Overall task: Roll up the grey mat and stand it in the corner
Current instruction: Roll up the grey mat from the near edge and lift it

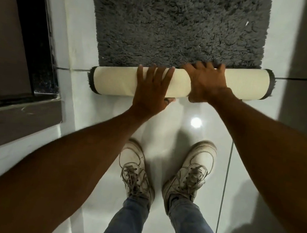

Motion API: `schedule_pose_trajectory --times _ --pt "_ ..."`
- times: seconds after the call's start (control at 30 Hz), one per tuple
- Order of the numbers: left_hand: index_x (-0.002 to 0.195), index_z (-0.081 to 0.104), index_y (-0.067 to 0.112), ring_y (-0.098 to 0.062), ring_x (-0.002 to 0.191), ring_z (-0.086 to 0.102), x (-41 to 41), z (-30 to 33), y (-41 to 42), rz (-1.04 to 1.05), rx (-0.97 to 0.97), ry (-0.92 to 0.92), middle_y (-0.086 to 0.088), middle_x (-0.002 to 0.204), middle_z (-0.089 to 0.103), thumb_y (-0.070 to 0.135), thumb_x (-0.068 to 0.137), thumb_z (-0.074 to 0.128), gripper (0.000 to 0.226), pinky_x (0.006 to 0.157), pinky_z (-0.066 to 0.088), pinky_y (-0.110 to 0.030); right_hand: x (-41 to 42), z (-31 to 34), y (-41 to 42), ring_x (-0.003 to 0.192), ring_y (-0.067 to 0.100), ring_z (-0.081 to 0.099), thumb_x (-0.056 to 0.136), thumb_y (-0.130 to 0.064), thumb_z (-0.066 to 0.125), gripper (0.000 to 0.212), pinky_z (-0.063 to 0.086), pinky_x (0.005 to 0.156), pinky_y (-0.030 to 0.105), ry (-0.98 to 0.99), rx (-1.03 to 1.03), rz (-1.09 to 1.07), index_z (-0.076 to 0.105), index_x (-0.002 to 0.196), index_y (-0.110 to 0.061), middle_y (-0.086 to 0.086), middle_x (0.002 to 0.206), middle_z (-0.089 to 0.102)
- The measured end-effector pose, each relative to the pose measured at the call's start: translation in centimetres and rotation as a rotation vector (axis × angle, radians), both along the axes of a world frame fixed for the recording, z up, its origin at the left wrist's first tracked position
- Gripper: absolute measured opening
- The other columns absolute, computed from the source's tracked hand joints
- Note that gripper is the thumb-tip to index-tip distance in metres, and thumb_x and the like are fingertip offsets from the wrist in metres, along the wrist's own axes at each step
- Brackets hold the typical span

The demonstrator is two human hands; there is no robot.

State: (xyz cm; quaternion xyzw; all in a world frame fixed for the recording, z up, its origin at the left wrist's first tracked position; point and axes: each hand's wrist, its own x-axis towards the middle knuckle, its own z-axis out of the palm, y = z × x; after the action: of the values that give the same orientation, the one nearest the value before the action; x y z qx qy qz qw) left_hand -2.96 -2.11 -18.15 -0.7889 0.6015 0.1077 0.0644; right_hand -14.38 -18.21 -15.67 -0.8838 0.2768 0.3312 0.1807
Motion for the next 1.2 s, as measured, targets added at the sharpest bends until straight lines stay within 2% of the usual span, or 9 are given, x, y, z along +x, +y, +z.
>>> schedule_pose_trajectory --times 0.13,0.3,0.4,0.47,0.6,0.73,0.87,1.03,1.2 --pt "0.140 0.054 0.016 -0.034 0.110 0.064 2.8 1.4 -2.5 -0.019 -0.016 0.068 -0.015 0.128 0.064 0.084 0.068 0.063 0.100 0.099 0.049 -0.051 3.5 1.4 -3.9 0.128 0.039 0.054 0.060 -0.014 0.086 0.092 0.043 0.107 0.064 0.221 0.313 -0.054 0.047 0.142 -0.027 0.011 0.130 0.063" --pt "0.133 0.048 0.030 -0.023 0.108 0.067 4.9 1.9 -4.4 -0.147 0.181 0.510 -0.001 0.125 0.067 0.088 0.063 0.060 0.092 0.085 0.058 -0.042 4.6 1.6 -4.1 0.127 0.041 0.052 0.052 -0.010 0.083 0.091 0.046 0.109 0.055 0.537 0.424 -0.114 0.058 0.139 -0.016 0.017 0.133 0.058" --pt "0.132 0.050 0.033 -0.022 0.114 0.062 5.1 1.2 -6.0 -0.147 0.458 0.681 0.002 0.127 0.066 0.081 0.066 0.064 0.082 0.098 0.051 -0.045 2.7 1.7 -1.0 0.145 0.044 0.034 0.067 -0.033 0.084 0.090 0.026 0.121 0.066 0.295 0.135 -0.187 0.048 0.149 -0.020 0.021 0.153 0.042" --pt "0.133 0.050 0.036 -0.028 0.120 0.058 5.4 0.8 -6.4 -0.244 0.433 0.576 -0.002 0.129 0.066 0.075 0.072 0.061 0.073 0.107 0.042 -0.052 0.6 2.4 2.0 0.145 0.044 0.033 0.067 -0.044 0.087 0.093 0.020 0.120 0.070 -0.051 -0.031 -0.319 0.048 0.146 -0.015 0.022 0.155 0.039" --pt "0.130 0.058 0.033 -0.035 0.115 0.058 5.0 1.6 -4.1 -0.219 -0.030 0.087 -0.014 0.136 0.058 0.083 0.080 0.048 0.072 0.096 0.042 -0.051 -3.7 2.6 7.5 0.152 0.044 0.031 0.087 -0.044 0.057 0.072 0.017 0.121 0.072 -0.381 -0.197 -0.343 0.047 0.149 -0.010 0.022 0.160 0.041" --pt "0.127 0.059 0.020 -0.034 0.113 0.060 1.7 1.9 0.4 0.053 -0.314 0.103 -0.014 0.127 0.063 0.052 0.096 0.056 0.044 0.098 0.042 -0.049 -6.1 0.8 7.4 0.161 0.040 0.003 0.100 -0.044 0.036 0.074 0.003 0.123 0.073 -0.291 -0.156 -0.165 0.015 0.167 -0.020 0.015 0.175 0.009" --pt "0.149 0.048 0.014 -0.042 0.145 0.038 1.7 1.2 2.2 -0.019 -0.190 0.119 -0.021 0.155 0.044 0.060 0.095 0.051 0.071 0.117 0.025 -0.065 -3.6 0.0 3.0 0.161 0.040 0.006 0.100 -0.051 0.030 0.071 0.004 0.123 0.073 -0.299 -0.094 -0.169 0.021 0.165 -0.025 0.013 0.174 0.018" --pt "0.156 0.036 0.023 -0.043 0.145 0.037 5.8 1.7 -3.7 -0.059 0.081 0.065 -0.017 0.154 0.045 0.087 0.067 0.056 0.112 0.111 0.022 -0.077 0.4 2.3 0.3 0.160 0.040 0.010 0.101 -0.046 0.038 0.056 0.006 0.125 0.070 -0.322 -0.172 -0.427 0.053 0.145 -0.014 0.018 0.171 0.024" --pt "0.158 0.015 0.035 -0.049 0.153 0.009 11.2 2.8 -11.6 -0.015 0.414 0.164 -0.017 0.167 0.021 0.104 0.049 0.047 0.133 0.107 0.004 -0.087 1.8 6.6 3.9 0.143 0.045 0.045 0.093 -0.020 0.053 0.039 0.036 0.118 0.055 -0.579 -0.128 -0.728 0.066 0.126 -0.003 0.027 0.149 0.053"
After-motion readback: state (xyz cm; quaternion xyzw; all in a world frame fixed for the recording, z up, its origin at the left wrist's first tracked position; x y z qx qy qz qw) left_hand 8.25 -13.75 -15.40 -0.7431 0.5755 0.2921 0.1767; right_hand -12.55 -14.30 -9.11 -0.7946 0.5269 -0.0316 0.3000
